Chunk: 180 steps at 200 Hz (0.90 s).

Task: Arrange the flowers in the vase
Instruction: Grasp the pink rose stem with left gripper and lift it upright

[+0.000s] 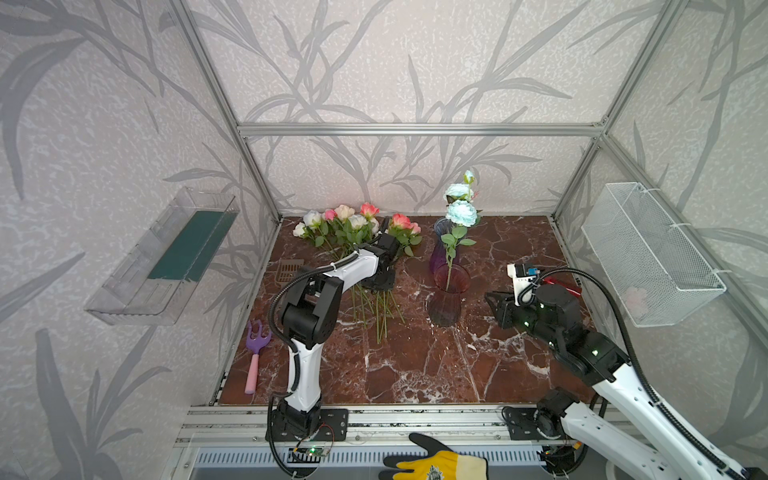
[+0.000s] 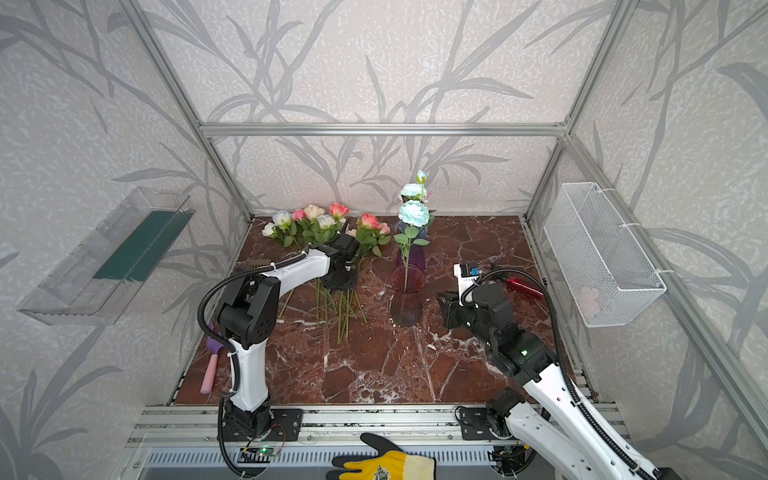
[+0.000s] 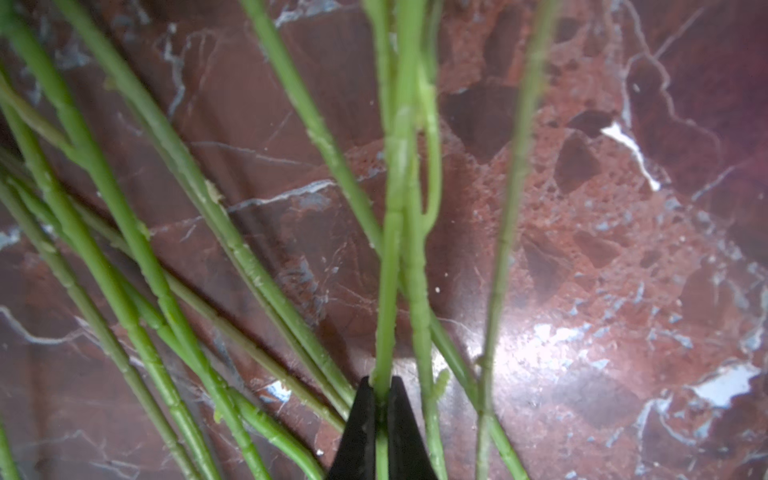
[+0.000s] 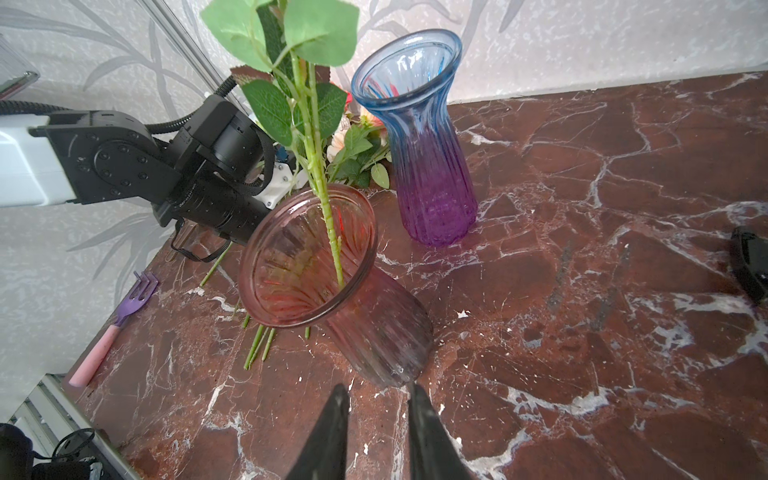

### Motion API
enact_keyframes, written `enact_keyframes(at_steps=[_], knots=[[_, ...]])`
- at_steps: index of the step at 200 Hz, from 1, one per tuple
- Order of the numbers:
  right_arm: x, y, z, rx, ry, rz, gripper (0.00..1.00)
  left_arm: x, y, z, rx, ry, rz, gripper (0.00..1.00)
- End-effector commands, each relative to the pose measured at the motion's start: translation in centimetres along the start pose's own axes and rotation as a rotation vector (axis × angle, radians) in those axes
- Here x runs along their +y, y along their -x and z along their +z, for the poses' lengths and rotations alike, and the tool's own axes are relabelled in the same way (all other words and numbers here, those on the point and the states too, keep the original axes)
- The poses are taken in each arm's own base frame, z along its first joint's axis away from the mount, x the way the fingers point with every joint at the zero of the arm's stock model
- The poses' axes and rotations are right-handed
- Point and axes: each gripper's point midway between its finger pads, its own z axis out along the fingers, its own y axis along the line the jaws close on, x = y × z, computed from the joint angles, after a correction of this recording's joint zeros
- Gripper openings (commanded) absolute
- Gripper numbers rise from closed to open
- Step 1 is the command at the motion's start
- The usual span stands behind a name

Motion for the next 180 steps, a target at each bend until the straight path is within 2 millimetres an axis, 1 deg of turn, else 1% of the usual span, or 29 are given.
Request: enact_keyframes(at_steps=[1,12,19,35,46,81,109,121,132,140,151,152,164,173,180], knots=[[0.6,1.2,-0.5,-0.033,0.023,-0.002,0.26,0.1,0.6,-1.3,-0.024,0.005,0.007,0.03],[0.7,1.5,-0.7,-0.041,0.026,0.001,0.26,0.0,0.8,-1.7,-0.033,0.000,0.008,0.00],[0.8,1.5,-0.9,-0.043,0.029,0.003,0.26,0.1,1.0,-2.1,-0.041,0.001,0.008,0.00],[1.0,1.8,-1.2,-0.048,0.034,0.007,0.27,0.2,1.6,-3.6,-0.073,-0.006,0.003,0.00],[1.1,2.0,-1.4,-0.052,0.039,0.007,0.26,0.4,2.1,-5.1,-0.107,-0.004,-0.001,0.00],[1.4,2.7,-1.8,-0.061,0.041,0.004,0.26,1.6,3.9,-11.1,-0.252,0.007,-0.016,0.00],[1.9,3.7,-2.0,-0.070,0.049,0.001,0.26,2.2,4.6,-15.7,-0.371,-0.001,-0.031,0.00],[2.3,4.2,-2.1,-0.076,0.061,-0.003,0.26,2.0,4.9,-18.1,-0.445,-0.019,-0.006,0.00],[2.9,4.8,-2.2,-0.081,0.087,-0.012,0.27,1.2,4.9,-20.4,-0.516,-0.066,0.036,0.00],[3.4,5.3,-2.4,-0.088,0.108,-0.016,0.27,0.5,4.8,-22.5,-0.587,-0.111,0.070,0.00],[4.2,6.1,-2.6,-0.100,0.140,-0.018,0.29,-0.1,4.6,-25.6,-0.719,-0.155,0.096,0.00],[4.3,6.2,-2.7,-0.102,0.143,-0.019,0.29,-0.2,4.5,-25.7,-0.727,-0.158,0.099,0.00],[5.2,7.2,-3.0,-0.116,0.173,-0.022,0.30,-0.2,3.8,-29.2,-0.879,-0.194,0.107,0.00],[6.0,8.1,-3.3,-0.130,0.200,-0.024,0.32,0.0,2.9,-31.6,-0.982,-0.213,0.110,0.00],[6.7,8.7,-3.5,-0.141,0.224,-0.027,0.33,-0.2,2.1,-33.3,-1.049,-0.254,0.123,0.00]])
